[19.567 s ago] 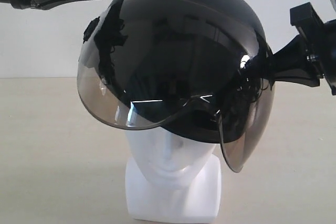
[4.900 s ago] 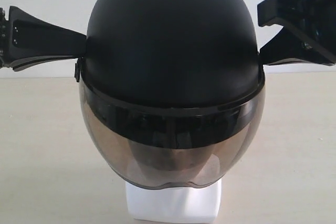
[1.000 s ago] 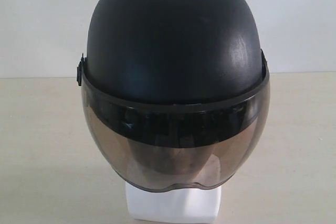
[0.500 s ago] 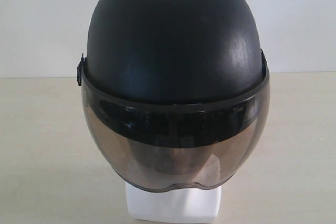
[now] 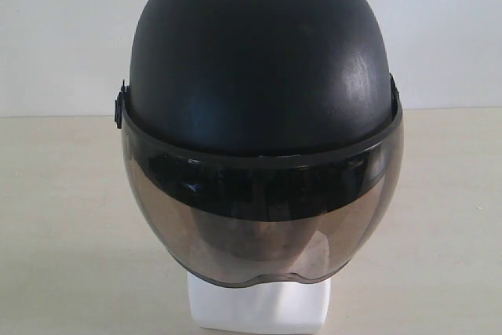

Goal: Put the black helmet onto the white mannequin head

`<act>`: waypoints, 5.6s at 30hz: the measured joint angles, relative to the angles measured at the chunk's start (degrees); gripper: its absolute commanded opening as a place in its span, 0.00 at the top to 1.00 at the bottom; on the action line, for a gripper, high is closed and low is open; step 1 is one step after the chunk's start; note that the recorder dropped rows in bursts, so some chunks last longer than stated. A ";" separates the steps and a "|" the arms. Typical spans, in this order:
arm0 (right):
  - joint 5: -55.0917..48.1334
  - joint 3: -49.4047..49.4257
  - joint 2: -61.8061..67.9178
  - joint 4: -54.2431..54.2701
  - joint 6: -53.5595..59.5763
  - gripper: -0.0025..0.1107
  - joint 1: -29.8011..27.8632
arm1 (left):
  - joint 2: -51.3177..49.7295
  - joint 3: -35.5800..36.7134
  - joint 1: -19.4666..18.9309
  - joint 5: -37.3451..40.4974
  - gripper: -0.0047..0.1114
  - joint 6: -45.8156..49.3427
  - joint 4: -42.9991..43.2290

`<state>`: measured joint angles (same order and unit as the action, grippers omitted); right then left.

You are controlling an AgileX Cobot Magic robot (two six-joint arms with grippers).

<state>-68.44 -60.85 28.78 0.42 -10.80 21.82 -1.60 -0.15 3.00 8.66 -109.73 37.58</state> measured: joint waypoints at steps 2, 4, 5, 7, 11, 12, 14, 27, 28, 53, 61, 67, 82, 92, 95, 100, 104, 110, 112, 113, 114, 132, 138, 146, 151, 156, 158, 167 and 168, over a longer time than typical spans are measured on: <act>0.00 0.00 0.00 0.00 0.00 0.98 0.00 | 0.00 0.00 -0.71 -3.13 0.92 1.57 -1.18; 0.00 0.00 0.00 0.00 0.00 0.98 0.00 | 0.00 0.00 -1.64 -6.32 0.92 5.68 -4.61; 0.00 0.00 0.00 0.00 0.00 0.98 0.00 | 0.00 0.00 -1.99 -7.97 0.92 8.21 -7.45; 0.00 0.00 0.00 0.00 0.00 0.98 0.00 | 0.09 0.00 -2.73 -13.92 0.92 13.94 -13.57; 0.00 0.00 0.00 0.00 0.00 0.98 0.00 | 0.09 0.00 -3.59 -28.08 0.92 30.93 -21.78; 0.00 0.00 0.00 0.00 0.00 0.98 0.00 | 0.09 0.00 -3.59 -31.92 0.92 39.47 -22.96; 0.00 0.00 0.00 0.00 0.00 0.98 0.00 | 0.09 0.00 -3.59 -35.09 0.92 53.32 -23.85; 0.00 0.00 0.00 0.00 0.00 0.98 0.00 | 0.09 0.00 -3.59 1.77 0.92 87.10 -24.22; 0.00 0.00 0.00 0.00 0.00 0.98 0.00 | 0.09 0.00 -3.59 4.22 0.92 87.40 -24.56; 0.00 0.00 0.00 0.00 0.00 0.98 0.00 | 0.09 0.00 -3.59 8.11 0.92 103.39 -37.58; 0.00 0.00 0.00 0.00 0.00 0.98 0.00 | 0.09 0.00 -3.59 8.11 0.92 103.39 -37.58; 0.00 0.00 0.00 0.00 0.00 0.98 0.00 | 0.09 0.00 -3.59 8.11 0.92 103.39 -37.58; 2.59 0.00 -0.09 -4.53 2.10 0.98 0.00 | 0.09 0.00 -3.59 8.11 0.92 103.39 -37.58; 26.09 20.45 -14.39 -2.37 2.19 0.98 -11.97 | 0.09 0.00 -3.59 8.11 0.92 103.39 -37.58; 36.54 28.30 -18.75 -1.00 2.19 0.98 -14.67 | 0.09 0.00 -3.59 8.11 0.92 103.39 -37.58; 48.41 38.63 -22.45 -0.12 2.19 0.98 -16.45 | 0.09 0.00 -3.59 8.11 0.92 103.39 -37.58; 53.48 45.90 -22.55 -0.02 2.19 0.98 -16.83 | 0.09 0.00 -3.59 8.11 0.92 103.39 -37.58; 58.66 54.55 -22.55 0.73 1.92 0.98 -20.87 | 0.09 0.00 -3.59 8.11 0.92 103.39 -37.58; 59.03 56.69 -22.55 1.48 1.21 0.98 -21.93 | 0.09 0.00 -3.59 8.11 0.92 103.39 -37.58; 59.07 57.62 -22.88 1.48 0.58 0.98 -22.47 | 0.09 0.00 -3.59 8.11 0.92 103.39 -37.58; 59.17 58.33 -23.27 1.63 0.18 0.98 -22.93 | 0.09 0.00 -3.59 8.11 0.92 103.39 -37.58; 48.85 60.84 -28.44 -0.42 2.52 0.98 -23.82 | 0.09 0.00 -3.59 8.23 0.92 103.39 -37.58; 48.42 60.84 -28.53 -0.42 7.80 0.98 -23.82 | 0.09 0.00 -3.59 8.23 0.92 103.39 -37.58; 48.30 60.84 -28.53 -0.42 7.91 0.98 -23.82 | 0.09 0.00 -3.59 8.23 0.92 103.45 -37.58; 48.98 60.84 -28.53 0.35 7.91 0.98 -23.82 | 0.09 0.00 -3.59 8.23 0.92 103.45 -37.58; 49.37 60.84 -28.53 0.38 7.91 0.98 -23.82 | 0.09 0.00 -3.59 8.23 0.92 103.45 -37.58; 49.37 60.84 -28.53 0.38 7.91 0.98 -23.82 | 0.09 0.00 -3.59 8.23 0.92 103.54 -37.58; 49.48 60.84 -28.53 0.48 7.81 0.98 -23.82 | 0.09 0.00 -3.59 8.23 0.92 103.54 -37.58; 49.48 60.84 -28.53 0.48 7.81 0.98 -23.82 | 0.09 0.00 -3.59 8.23 0.92 103.54 -37.58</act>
<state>-18.97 -0.01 0.25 0.90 -2.99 -2.00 -1.50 -0.15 -0.59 16.90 -6.20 0.00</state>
